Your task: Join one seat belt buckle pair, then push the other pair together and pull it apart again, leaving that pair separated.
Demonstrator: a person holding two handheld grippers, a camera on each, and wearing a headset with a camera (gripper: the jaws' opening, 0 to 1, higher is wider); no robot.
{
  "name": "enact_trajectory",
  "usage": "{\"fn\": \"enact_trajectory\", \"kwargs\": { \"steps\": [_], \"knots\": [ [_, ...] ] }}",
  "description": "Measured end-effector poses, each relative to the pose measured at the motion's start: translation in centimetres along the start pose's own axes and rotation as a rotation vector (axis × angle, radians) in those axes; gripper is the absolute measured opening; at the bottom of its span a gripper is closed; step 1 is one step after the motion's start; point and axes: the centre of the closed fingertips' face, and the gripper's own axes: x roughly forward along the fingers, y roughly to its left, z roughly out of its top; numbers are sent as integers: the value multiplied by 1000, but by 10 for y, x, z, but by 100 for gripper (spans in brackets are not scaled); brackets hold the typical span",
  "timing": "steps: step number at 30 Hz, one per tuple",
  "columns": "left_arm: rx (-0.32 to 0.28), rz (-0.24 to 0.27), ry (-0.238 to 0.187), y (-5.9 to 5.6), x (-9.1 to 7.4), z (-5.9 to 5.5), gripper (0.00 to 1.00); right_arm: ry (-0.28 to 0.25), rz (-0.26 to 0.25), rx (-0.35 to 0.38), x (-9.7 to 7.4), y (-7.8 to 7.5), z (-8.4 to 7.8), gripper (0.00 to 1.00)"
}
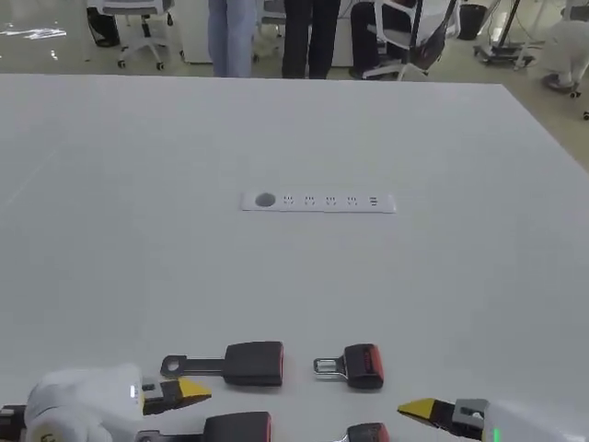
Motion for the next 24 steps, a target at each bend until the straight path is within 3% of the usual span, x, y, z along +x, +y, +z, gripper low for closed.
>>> {"fn": "enact_trajectory", "kwargs": {
  "steps": [11,12,13,24],
  "knots": [
    [80,-71,74,2,12,-6,42,22,72,-49,15,3,-1,40],
    [101,-109,83,-2,13,-7,42,24,79,-60,17,3,-1,40],
    [85,-97,85,-1,13,-7,42,25,82,-61,18,3,-1,39],
    [170,-155,132,-5,16,-12,33,50,128,-85,29,-1,-4,33]
  ]
}}
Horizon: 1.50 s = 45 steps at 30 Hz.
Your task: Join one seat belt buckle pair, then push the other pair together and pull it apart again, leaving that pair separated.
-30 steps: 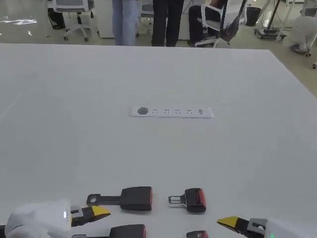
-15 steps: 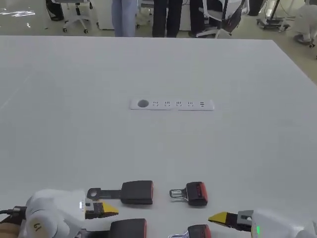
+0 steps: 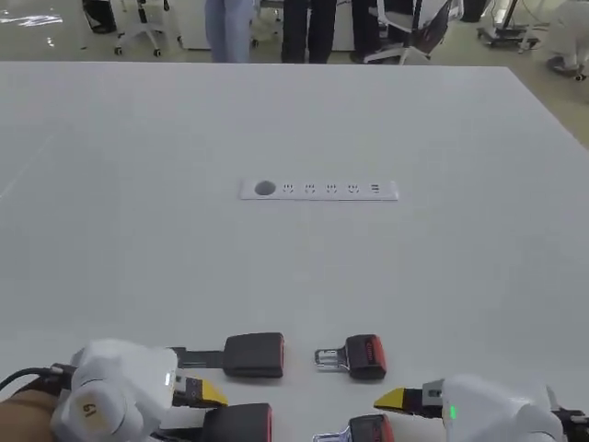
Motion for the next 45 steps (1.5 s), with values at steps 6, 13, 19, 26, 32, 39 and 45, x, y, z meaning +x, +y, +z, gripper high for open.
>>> {"fn": "enact_trajectory", "kwargs": {
  "steps": [6,13,19,26,32,39,45],
  "knots": [
    [27,-21,10,1,3,-3,33,5,13,8,1,1,-2,33],
    [38,-41,18,1,5,-4,33,5,32,15,0,3,-2,31],
    [44,-39,22,0,5,-4,32,5,34,5,0,4,-2,31],
    [41,-49,27,0,5,-6,32,7,33,-1,0,4,-2,31],
    [43,-62,33,-1,5,-7,32,19,34,-4,0,3,-2,30],
    [35,-71,41,0,5,-7,32,24,36,-4,-1,3,0,30],
    [36,-71,44,1,5,-8,32,22,37,0,1,2,1,30]
  ]
}}
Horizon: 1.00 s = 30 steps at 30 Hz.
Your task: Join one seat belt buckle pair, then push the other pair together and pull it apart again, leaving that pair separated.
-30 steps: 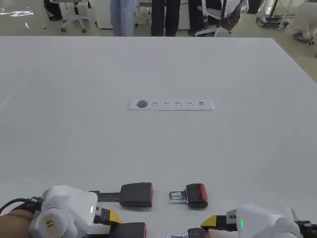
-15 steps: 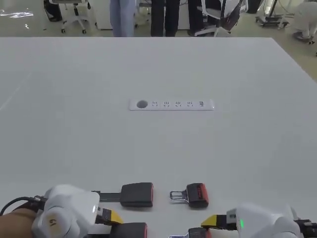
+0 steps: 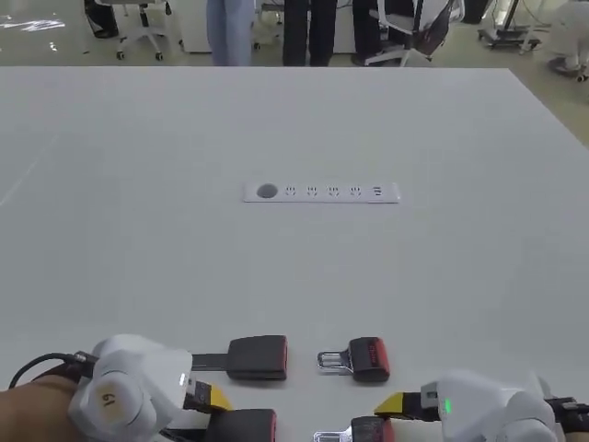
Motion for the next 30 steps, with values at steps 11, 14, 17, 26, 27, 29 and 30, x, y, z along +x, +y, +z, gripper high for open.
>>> {"fn": "enact_trajectory", "kwargs": {
  "steps": [11,14,17,26,27,29,30],
  "knots": [
    [9,-9,15,-1,0,2,32,-14,1,9,8,-2,8,30],
    [8,-9,17,-1,0,2,32,-16,2,12,11,-2,9,30],
    [7,-8,19,-1,0,1,32,-19,5,14,12,-3,11,30],
    [0,-6,22,0,0,1,32,-28,4,20,18,-5,18,30],
    [0,-6,23,0,0,0,32,-29,4,20,19,-5,18,30],
    [-2,-6,24,1,0,-1,32,-30,5,20,20,-6,20,30],
    [-3,-6,25,1,0,-1,32,-30,6,19,21,-6,20,30]
  ]
}}
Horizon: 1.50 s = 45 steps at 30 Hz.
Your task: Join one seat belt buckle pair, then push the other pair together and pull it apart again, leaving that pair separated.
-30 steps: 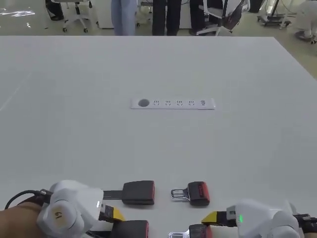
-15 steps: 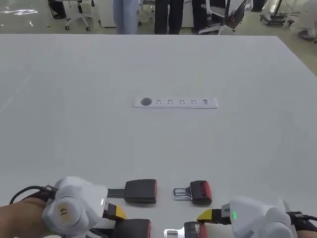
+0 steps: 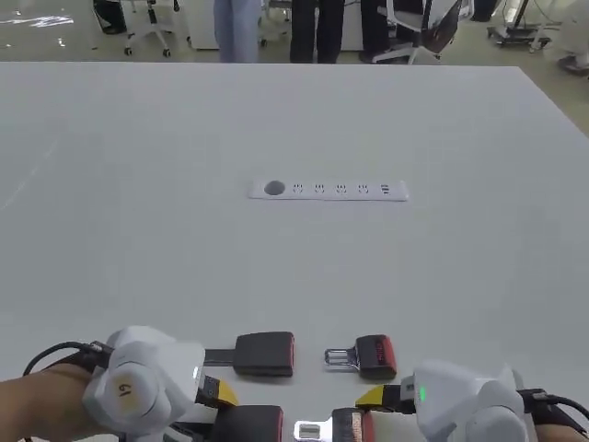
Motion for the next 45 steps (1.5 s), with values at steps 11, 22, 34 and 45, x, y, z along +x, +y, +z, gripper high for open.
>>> {"fn": "enact_trajectory", "kwargs": {
  "steps": [11,22,34,45],
  "knots": [
    [-9,4,3,0,0,0,32,-7,8,-5,7,0,8,30],
    [-18,9,5,0,0,1,32,-6,10,-14,12,1,11,30],
    [-25,10,10,0,0,1,32,-6,10,-14,12,1,12,31],
    [-30,12,14,1,0,0,32,-4,14,-18,11,3,14,31]
  ]
}}
